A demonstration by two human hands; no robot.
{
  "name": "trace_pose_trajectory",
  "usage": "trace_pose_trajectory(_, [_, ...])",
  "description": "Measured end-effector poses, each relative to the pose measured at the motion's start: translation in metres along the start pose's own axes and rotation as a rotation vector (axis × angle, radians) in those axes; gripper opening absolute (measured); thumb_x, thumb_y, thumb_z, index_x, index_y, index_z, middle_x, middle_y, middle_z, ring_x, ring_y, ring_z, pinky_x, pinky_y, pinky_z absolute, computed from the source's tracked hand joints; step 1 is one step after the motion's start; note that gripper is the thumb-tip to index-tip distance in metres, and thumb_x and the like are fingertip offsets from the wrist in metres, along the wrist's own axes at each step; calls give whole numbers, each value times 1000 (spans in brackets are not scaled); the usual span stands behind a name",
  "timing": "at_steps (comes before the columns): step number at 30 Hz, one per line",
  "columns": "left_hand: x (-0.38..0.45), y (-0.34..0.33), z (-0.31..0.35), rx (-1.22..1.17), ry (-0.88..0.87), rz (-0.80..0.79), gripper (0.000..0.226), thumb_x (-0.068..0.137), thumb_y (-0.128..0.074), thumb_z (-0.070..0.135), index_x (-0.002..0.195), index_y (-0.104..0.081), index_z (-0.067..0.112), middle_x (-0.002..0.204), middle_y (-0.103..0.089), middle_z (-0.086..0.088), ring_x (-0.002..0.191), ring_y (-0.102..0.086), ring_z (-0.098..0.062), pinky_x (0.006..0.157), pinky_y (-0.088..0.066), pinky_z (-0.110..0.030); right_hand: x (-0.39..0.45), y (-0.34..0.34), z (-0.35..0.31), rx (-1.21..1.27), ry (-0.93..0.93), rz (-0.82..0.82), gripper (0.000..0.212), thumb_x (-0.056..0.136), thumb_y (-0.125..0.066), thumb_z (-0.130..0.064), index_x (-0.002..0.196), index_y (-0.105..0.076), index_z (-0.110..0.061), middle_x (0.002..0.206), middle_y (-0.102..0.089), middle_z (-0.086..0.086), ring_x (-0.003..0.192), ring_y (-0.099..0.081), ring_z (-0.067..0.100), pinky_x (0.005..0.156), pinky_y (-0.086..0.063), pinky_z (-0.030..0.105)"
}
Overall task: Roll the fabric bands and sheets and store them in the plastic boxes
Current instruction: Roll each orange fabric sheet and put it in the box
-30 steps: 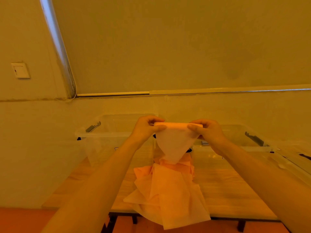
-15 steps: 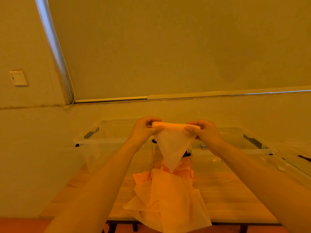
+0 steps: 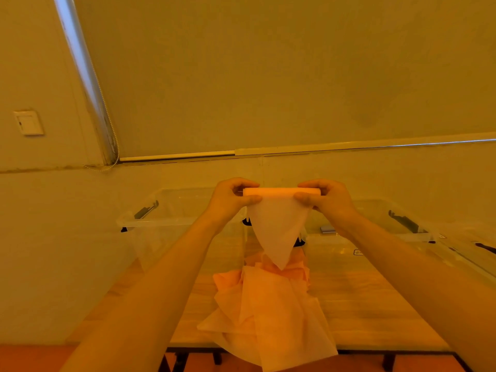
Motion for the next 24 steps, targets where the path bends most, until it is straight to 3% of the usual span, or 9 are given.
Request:
trace_pose_trajectory(3, [7,1,15,-43,-10,37,21,81,-72,8,98,-67,20,96,-63,7,91,-61,-12,68,-57,-25,9,0,-14,38,8,16,23,82,-72,-9,103,-65,-15,98,-64,-1,88,-62,13,67,-54,23])
trace_pose_trajectory(10, [27,11,64,-199,-4,63,22,84,-70,9,105,-65,14,104,-64,-4,87,-64,-15,56,-55,-21,34,2,-68,123,35,12,33,85,-68,-6,117,-61,-11,94,-62,-3,81,-61,10,64,-56,26])
trace_pose_trajectory(14, [38,21,94,-211,-58,82,20,84,-69,8,102,-64,15,100,-65,-5,87,-64,-18,62,-55,-25,45,10,-96,137,90,-48,40,84,-62,9,121,-59,-8,95,-61,-1,84,-60,11,65,-56,21])
trace_pose_trajectory(18, [37,19,95,-182,-66,78,21,84,-69,7,102,-65,15,101,-65,-6,91,-64,-20,69,-56,-28,46,17,-93,76,95,-87,47,81,-59,17,117,-60,-14,113,-59,6,98,-58,17,66,-57,19])
trace_pose_trajectory(24, [20,3,56,-84,12,52,21,86,-67,10,105,-65,17,108,-64,-5,95,-64,-22,77,-58,-36,26,19,-51,-31,3,-94,44,82,-61,13,120,-61,-8,106,-60,4,91,-60,16,80,-55,33])
Point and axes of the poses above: each hand's wrist, its own x-axis towards the middle knuckle, its own y-axis out of the back of the hand, z = x × y, the point moved 2 cm from there along x, towards the middle knuckle
